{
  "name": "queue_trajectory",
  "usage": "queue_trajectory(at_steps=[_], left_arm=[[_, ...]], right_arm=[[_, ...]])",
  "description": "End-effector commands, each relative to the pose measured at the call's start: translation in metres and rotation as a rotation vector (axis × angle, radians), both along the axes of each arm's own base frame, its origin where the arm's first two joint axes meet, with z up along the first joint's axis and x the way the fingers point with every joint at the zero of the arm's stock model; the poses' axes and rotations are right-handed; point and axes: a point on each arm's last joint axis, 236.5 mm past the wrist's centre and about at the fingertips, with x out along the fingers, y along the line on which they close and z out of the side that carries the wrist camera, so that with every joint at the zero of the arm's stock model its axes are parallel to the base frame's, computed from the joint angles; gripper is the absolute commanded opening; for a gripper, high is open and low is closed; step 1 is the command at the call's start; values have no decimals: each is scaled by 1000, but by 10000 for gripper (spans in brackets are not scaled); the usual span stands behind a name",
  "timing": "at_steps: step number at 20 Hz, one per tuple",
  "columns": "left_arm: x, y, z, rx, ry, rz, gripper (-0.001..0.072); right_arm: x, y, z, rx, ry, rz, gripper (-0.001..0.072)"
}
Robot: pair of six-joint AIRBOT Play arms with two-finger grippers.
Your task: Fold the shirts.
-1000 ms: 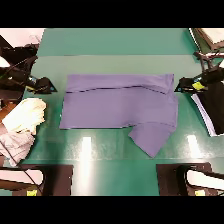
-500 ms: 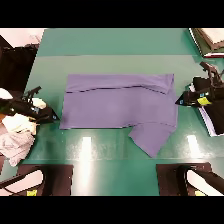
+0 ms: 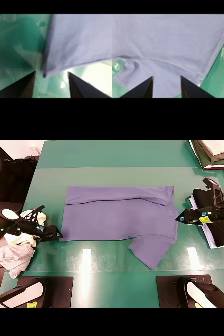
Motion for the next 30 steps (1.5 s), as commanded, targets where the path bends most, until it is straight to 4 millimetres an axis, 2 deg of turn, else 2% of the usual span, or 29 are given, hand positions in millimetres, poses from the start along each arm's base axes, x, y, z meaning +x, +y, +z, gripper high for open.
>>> queue_trajectory(at_steps=[1,2,4,8,11,13,15,18,20,24,26,28,29,30], left_arm=[[9,-9,-5,30,-42,-25,469],[11,-9,-4,26,-42,-10,456],[8,-11,-3,18,-31,-18,18],[2,-14,-1,4,-16,-45,24],[2,-15,4,2,-27,-49,24],[4,-15,5,3,-32,-48,24],[5,-16,6,-5,-34,-44,24],[4,-17,6,-6,-32,-44,24],[4,-17,6,-6,-31,-45,24],[4,-17,6,-6,-31,-44,24],[4,-17,6,-6,-32,-44,24],[4,-17,6,-6,-31,-45,24],[3,-16,6,-4,-28,-48,23],[0,-15,5,2,-19,-59,23]], right_arm=[[-5,1,1,0,6,5,361],[-5,0,1,-1,8,5,362],[-11,-6,-4,-35,34,11,361],[-30,-32,-21,-77,131,-56,365],[-67,-49,-69,-20,284,-170,366],[-84,-40,-98,68,337,-223,366],[-92,-24,-120,147,346,-247,366],[-86,-12,-141,203,306,-312,366],[-80,-7,-147,236,275,-349,366],[-72,-11,-149,232,243,-376,362],[-70,-12,-149,227,235,-379,295],[-71,-12,-149,222,231,-357,51],[-73,-11,-149,221,233,-338,15],[-77,-10,-147,219,247,-321,14]])
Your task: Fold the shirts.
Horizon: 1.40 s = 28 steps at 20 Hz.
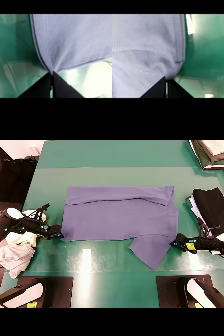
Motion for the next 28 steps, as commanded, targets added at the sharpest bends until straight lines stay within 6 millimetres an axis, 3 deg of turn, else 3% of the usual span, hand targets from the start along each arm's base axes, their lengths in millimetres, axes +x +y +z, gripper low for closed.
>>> queue_trajectory(at_steps=[1,4,7,9,11,13,14,18,20,25,28], left_arm=[[-6,3,0,17,19,-26,22],[-18,4,10,21,44,-69,21],[-24,10,36,71,-32,-98,21],[-42,5,59,68,-47,-124,22],[-64,-1,79,55,-35,-126,22],[-74,-11,94,22,-42,-113,23],[-70,-15,98,3,-63,-107,23],[-7,-12,119,5,-294,12,23],[18,-4,125,28,-371,60,23],[58,-2,111,-4,-382,84,23],[94,-1,104,-49,-382,135,24]], right_arm=[[-9,1,6,-2,24,70,14],[-34,-14,34,-63,126,222,13],[-59,-41,71,-205,176,286,13],[-79,-58,91,-314,206,275,12],[-87,-61,105,-365,175,263,12],[-76,-57,118,-392,70,235,13],[-66,-55,125,-402,12,223,12],[-16,-50,148,-371,-156,187,12],[7,-60,150,-375,-164,183,12],[69,-53,141,-369,-185,278,12],[107,-44,133,-371,-201,312,12]])
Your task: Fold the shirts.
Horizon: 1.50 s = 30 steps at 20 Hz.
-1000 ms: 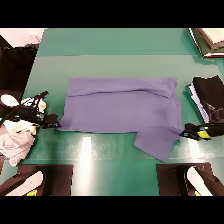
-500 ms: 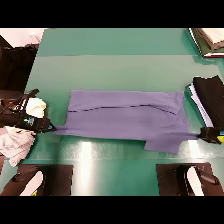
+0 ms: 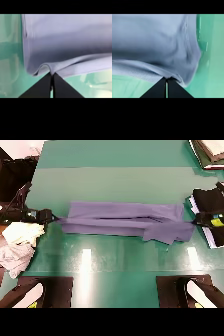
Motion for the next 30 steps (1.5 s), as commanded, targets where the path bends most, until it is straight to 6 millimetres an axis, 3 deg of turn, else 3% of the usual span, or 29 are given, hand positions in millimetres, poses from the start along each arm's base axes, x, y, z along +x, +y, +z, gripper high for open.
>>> queue_trajectory(at_steps=[1,6,7,8,9,11,14,15,17,18,19,20,25,30], left_arm=[[47,3,-7,-50,-35,52,24],[93,11,-22,-61,-20,56,25],[101,14,-27,-58,-21,69,37],[107,16,-30,-56,-22,80,291],[114,19,-32,-61,-24,103,601],[119,16,-26,-103,-14,146,615],[97,-4,-20,-162,65,62,613],[88,-8,-22,-173,98,35,571],[78,-14,-22,-178,118,-17,106],[74,-16,-22,-178,122,-37,33],[71,-20,-22,-181,132,-51,31],[69,-26,-21,-184,135,-66,25],[56,-82,-23,-159,130,-207,24],[54,-115,-22,-143,96,-262,25]], right_arm=[[50,8,-8,0,-31,20,12],[103,5,-21,41,-33,-1,15],[117,6,-24,65,-44,-18,49],[132,12,-25,113,-66,-35,296],[148,21,-23,196,-89,-65,497],[164,37,-13,368,-102,-92,496],[145,23,-22,390,-42,-58,496],[134,15,-28,402,-11,-57,496],[112,-3,-42,429,43,-85,497],[100,-12,-51,445,69,-104,542],[90,-19,-60,458,88,-117,658],[80,-25,-71,469,103,-131,702],[60,-36,-110,463,106,-154,671],[59,-6,-132,501,169,-47,662]])
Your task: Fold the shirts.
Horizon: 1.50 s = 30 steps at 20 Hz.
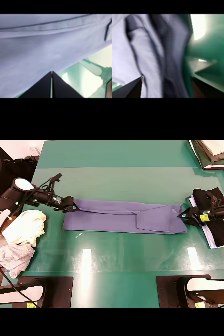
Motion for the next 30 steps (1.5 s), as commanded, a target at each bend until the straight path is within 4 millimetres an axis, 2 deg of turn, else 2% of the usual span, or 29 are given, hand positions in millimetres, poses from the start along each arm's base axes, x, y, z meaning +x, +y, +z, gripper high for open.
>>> queue_trajectory(at_steps=[1,2,3,5,6,8,10,12,14,16,19,22,26,28,30], left_arm=[[-4,-20,0,5,-19,-39,25],[-4,-21,1,2,-18,-38,24],[-4,-21,1,-1,-8,-26,24],[-4,-20,0,1,-6,-26,24],[-4,-20,0,2,-6,-26,24],[-4,-20,0,2,-6,-25,24],[-4,-20,-1,1,-1,-24,23],[-5,-26,-2,5,6,-21,23],[-3,-41,-1,8,-26,-30,23],[2,-62,1,11,-76,-29,22],[1,-103,-1,9,-103,-106,22],[12,-154,-7,-4,-117,-196,23],[18,-217,-32,-18,-85,-279,22],[19,-238,-50,-20,-58,-296,23],[21,-249,-64,-19,-40,-306,23]], right_arm=[[-1,23,-17,28,3,92,649],[4,33,-16,55,-13,99,640],[11,44,-15,83,-32,101,592],[17,53,-16,86,-45,105,551],[19,57,-17,79,-49,117,421],[21,58,-17,76,-56,115,281],[20,60,-16,78,-59,126,27],[17,60,-11,80,-77,155,14],[21,59,4,62,-115,153,13],[27,59,38,45,-163,159,11],[43,71,105,22,-243,185,10],[52,104,164,9,-314,257,10],[58,163,218,9,-399,353,10],[58,194,238,14,-444,415,10],[59,223,254,26,-476,464,10]])
